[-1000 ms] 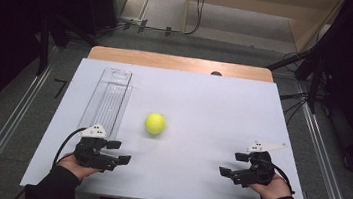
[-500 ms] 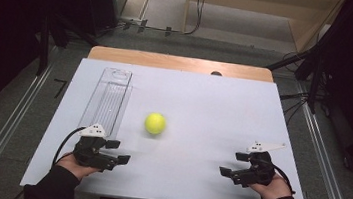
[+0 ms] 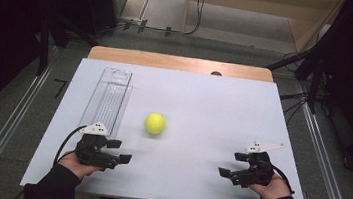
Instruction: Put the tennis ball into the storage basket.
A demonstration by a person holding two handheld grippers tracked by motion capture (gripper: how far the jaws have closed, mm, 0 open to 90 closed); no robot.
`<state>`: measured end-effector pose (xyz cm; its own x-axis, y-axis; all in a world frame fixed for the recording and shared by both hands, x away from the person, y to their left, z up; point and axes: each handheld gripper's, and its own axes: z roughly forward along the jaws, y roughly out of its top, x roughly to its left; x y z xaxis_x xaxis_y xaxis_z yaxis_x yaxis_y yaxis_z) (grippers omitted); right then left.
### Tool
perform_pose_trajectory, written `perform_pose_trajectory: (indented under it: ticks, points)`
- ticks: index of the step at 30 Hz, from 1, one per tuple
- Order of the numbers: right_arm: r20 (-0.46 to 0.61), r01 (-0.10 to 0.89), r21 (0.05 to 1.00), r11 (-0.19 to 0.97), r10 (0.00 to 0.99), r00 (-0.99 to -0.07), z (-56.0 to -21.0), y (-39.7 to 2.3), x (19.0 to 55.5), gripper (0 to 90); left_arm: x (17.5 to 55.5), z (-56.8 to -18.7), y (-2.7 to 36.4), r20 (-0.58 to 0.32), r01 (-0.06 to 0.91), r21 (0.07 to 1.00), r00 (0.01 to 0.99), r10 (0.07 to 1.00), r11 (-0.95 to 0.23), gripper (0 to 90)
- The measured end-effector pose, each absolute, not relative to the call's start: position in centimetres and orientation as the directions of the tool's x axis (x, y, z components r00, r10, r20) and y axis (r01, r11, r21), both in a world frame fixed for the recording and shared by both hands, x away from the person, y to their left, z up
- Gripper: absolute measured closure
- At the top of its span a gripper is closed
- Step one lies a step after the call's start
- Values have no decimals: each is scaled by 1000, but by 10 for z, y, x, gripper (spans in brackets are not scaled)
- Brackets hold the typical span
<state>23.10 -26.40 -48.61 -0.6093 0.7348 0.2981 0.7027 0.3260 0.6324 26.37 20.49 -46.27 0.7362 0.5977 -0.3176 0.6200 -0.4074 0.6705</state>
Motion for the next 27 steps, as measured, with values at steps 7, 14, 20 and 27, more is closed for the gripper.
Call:
perform_pose_trajectory:
  ticks: [7,14,20,27]
  points:
    - [299,709,627,323,741,-602,-486,-265,231,67,264,-452,199,-315,615,694,727,610,-373,273]
    - [297,707,634,315,745,-597,-486,-265,232,68,265,-448,195,-327,623,695,718,614,-358,273]
    - [292,706,634,316,748,-596,-487,-266,232,68,266,-446,191,-318,615,709,716,622,-345,274]
    - [293,711,630,314,751,-591,-487,-267,232,68,268,-444,185,-317,613,710,717,621,-346,274]
